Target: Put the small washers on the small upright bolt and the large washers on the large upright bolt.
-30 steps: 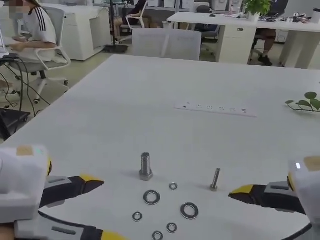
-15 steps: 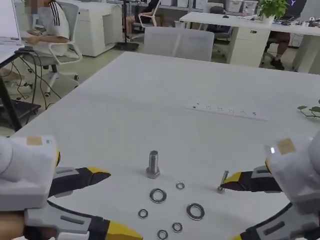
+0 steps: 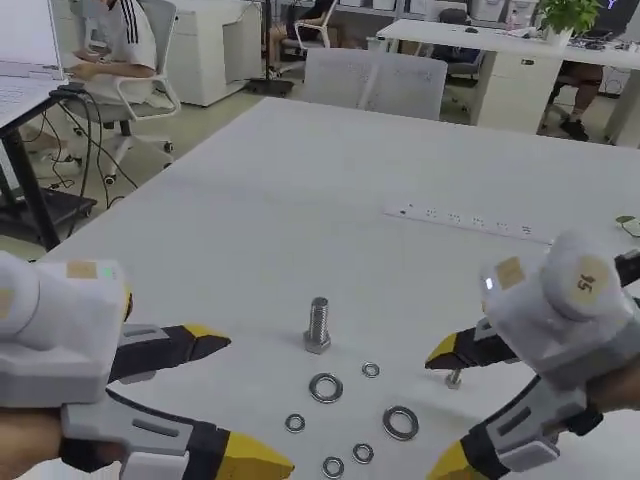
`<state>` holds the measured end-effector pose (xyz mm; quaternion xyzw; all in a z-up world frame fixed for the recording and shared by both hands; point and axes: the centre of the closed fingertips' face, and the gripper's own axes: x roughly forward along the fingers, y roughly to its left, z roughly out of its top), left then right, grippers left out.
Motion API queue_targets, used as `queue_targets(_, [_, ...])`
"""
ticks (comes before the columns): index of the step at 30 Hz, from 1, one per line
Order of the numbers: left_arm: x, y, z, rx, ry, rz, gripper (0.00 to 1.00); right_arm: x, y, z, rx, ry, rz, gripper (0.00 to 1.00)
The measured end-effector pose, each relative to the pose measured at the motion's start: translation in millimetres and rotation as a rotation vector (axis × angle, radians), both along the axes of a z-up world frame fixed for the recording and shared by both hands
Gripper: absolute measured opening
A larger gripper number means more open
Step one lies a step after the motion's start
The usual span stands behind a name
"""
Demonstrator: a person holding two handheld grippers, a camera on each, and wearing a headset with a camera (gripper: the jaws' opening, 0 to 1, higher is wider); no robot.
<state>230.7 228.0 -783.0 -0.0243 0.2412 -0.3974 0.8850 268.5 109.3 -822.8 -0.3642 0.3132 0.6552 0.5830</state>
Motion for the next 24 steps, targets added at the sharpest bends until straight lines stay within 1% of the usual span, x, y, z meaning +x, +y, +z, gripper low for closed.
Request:
queue_targets(2, [0.2, 0.4, -0.4, 0.002, 0.001, 0.002, 0.95, 1.5, 1.4, -3.1, -0.028, -0.007, 0.022, 0.67])
queue_targets(5, [0.6, 0.5, -0.1, 0.001, 0.000, 0.004, 0.94, 4.5, 4.2, -6.8, -0.048, -0.005, 0.031, 0.63])
queue_targets(7, [0.9, 0.9, -0.2, 0.001, 0.000, 0.006, 0.94, 9.0, 3.4, -11.8, -0.088, -0.022, 0.047, 0.61])
queue_targets(8, [1.1, 1.0, -0.1, 0.000, -0.001, 0.007, 0.94, 10.6, 3.9, -13.0, -0.096, -0.029, 0.051, 0.61])
queue_targets(11, [1.5, 1.3, 0.0, 0.000, -0.001, 0.010, 0.94, 14.3, 3.2, -17.7, -0.135, -0.031, 0.062, 0.57])
queue_targets(15, [2.1, 1.4, -0.1, -0.001, -0.001, 0.012, 0.94, 16.9, 5.5, -22.4, -0.156, -0.025, 0.072, 0.51])
queue_targets(17, [2.3, 1.4, 0.1, -0.002, -0.001, 0.014, 0.94, 17.6, 5.1, -25.8, -0.177, -0.028, 0.082, 0.47])
queue_targets(24, [1.9, 0.8, -0.7, -0.002, 0.002, 0.013, 0.94, 18.4, 6.5, -36.1, -0.228, -0.030, 0.104, 0.40])
